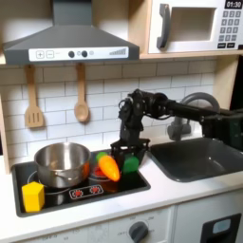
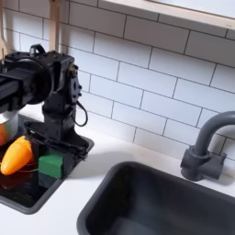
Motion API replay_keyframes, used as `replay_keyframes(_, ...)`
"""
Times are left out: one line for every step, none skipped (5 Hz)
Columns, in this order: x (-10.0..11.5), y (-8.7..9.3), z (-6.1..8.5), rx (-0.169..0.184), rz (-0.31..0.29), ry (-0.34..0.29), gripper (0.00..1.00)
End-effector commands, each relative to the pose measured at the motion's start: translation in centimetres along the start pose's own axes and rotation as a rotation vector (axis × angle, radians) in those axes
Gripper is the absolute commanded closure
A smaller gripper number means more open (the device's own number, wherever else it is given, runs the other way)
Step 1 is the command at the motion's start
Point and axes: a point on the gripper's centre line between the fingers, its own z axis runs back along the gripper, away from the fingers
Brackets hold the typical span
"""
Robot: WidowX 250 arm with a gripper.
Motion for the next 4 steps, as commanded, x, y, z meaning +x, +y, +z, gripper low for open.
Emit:
replay_keyframes(-1.5, -2.6, 0.7, -0.043, -0.076, 0.011, 1.0)
replay_keyframes(-2.1, -3.5, 0.9, -0.052, -0.102, 0.016, 1.0)
replay_keyframes(-2.5, -4.0, 1.4, -0.062, -0.108, 0.013, 1.0)
replay_keyframes(-2.9, -4.1, 1.6, -0.063, -0.103, 0.014, 1.0)
